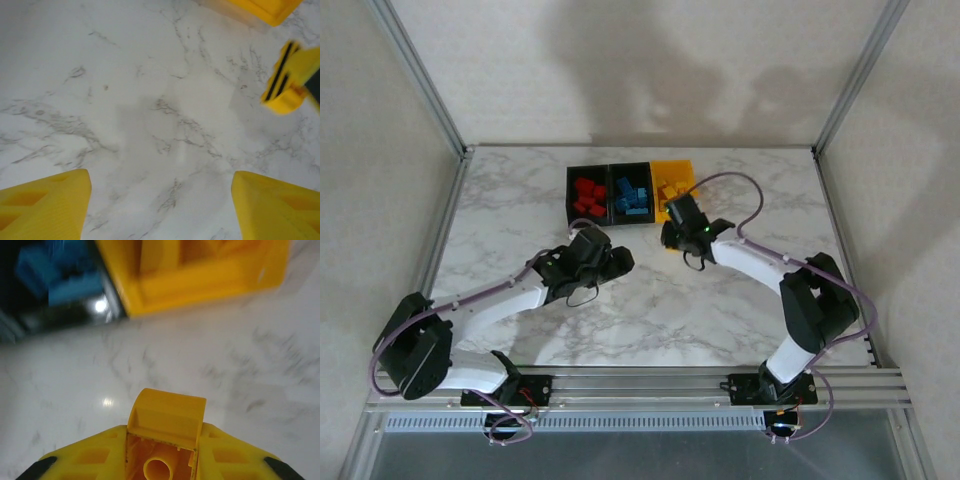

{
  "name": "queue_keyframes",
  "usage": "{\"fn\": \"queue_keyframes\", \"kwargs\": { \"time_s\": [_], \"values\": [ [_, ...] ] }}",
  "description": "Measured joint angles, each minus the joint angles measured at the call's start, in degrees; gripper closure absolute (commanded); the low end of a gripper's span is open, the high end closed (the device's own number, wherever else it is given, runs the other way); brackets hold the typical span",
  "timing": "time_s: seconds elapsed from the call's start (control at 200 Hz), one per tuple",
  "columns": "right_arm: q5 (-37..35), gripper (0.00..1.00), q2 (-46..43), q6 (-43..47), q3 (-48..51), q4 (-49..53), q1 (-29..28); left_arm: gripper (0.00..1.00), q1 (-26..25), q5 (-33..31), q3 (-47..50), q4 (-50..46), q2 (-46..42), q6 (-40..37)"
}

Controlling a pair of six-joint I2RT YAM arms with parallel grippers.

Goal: Sort the legos into containers by color
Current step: Place the lego in the container, then reset both arms

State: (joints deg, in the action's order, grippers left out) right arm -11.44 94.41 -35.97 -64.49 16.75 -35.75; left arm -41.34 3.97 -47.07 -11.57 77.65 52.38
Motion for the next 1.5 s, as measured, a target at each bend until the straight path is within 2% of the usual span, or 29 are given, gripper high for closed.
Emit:
{"fn": "queue_keyframes", "kwargs": {
  "time_s": [0.19, 0.34, 0.471, 0.516, 0.571, 0.596, 0.731, 0.781, 0.916, 1.066, 1.182, 1.227, 1.262, 1.287, 1.497],
  "values": [
    [0.26, 0.78, 8.44, 3.72, -14.75, 0.48, 7.13, 0.26, -0.11, -0.07, -1.75, 0.63, 0.94, -0.02],
    [1.38, 0.78, 19.52, 5.35, -27.82, 1.01, 9.2, 0.26, -0.09, -0.22, -2.01, 0.48, 0.94, -0.24],
    [2.14, 0.77, 27.54, 5.62, -35.41, 2.73, 9.68, 0.26, 0.13, -0.59, -2.01, -0.22, 0.92, -0.72],
    [2.45, 0.71, 29.7, 5.64, -37.27, 3.56, 9.73, 0.26, 0.22, -0.7, -2.01, -0.39, 0.92, -0.94],
    [2.51, 0.51, 31.45, 5.81, -38.8, 4.46, 9.73, 0.26, 0.44, -0.74, -2.01, -0.66, 0.83, -1.22],
    [2.54, 0.46, 32.02, 5.68, -39.26, 4.87, 9.73, 0.26, 0.57, -0.74, -2.01, -0.72, 0.81, -1.33],
    [2.49, 0.37, 32.44, 6.36, -40.44, 6.84, 9.73, 0.25, 1.14, -0.92, -2.01, -1.11, 0.72, -1.57],
    [2.45, 0.36, 32.06, 6.6, -40.37, 6.93, 9.73, 0.25, 1.42, -0.96, -2.01, -1.14, 0.72, -1.75],
    [2.4, 0.31, 26.23, 6.91, -34.21, 5.79, 9.73, 0.25, 2.47, -1.51, -2.01, -1.84, 0.07, -2.01],
    [2.23, 0.21, 12.98, 7.52, -21.81, 3.17, 9.73, 0.23, 4.39, -2.91, -2.32, -2.84, -1.42, -3.3],
    [2.14, 0.13, 2.34, 8.66, -12.52, 0.46, 9.75, 0.18, 6.95, -4.24, -3.48, -4.09, -2.62, -4.85],
    [2.01, 0.09, -1.38, 9.01, -9.44, -0.48, 9.86, 0.13, 8.13, -4.79, -4.15, -4.55, -3.08, -5.86],
    [1.9, 0.05, -4.15, 9.42, -7.06, -1.16, 9.97, 0.01, 9.03, -5.35, -4.74, -4.92, -3.5, -6.84],
    [1.81, 0.02, -5.88, 9.92, -5.53, -1.46, 10.03, 0.0, 9.57, -5.86, -5.16, -5.07, -3.85, -7.04],
    [-1.14, 0.01, -17.75, 12.37, 4.61, -3.45, 12.44, 0.0, 13.81, -10.23, -7.1, -5.66, -6.73, -12.07]
  ]
}}
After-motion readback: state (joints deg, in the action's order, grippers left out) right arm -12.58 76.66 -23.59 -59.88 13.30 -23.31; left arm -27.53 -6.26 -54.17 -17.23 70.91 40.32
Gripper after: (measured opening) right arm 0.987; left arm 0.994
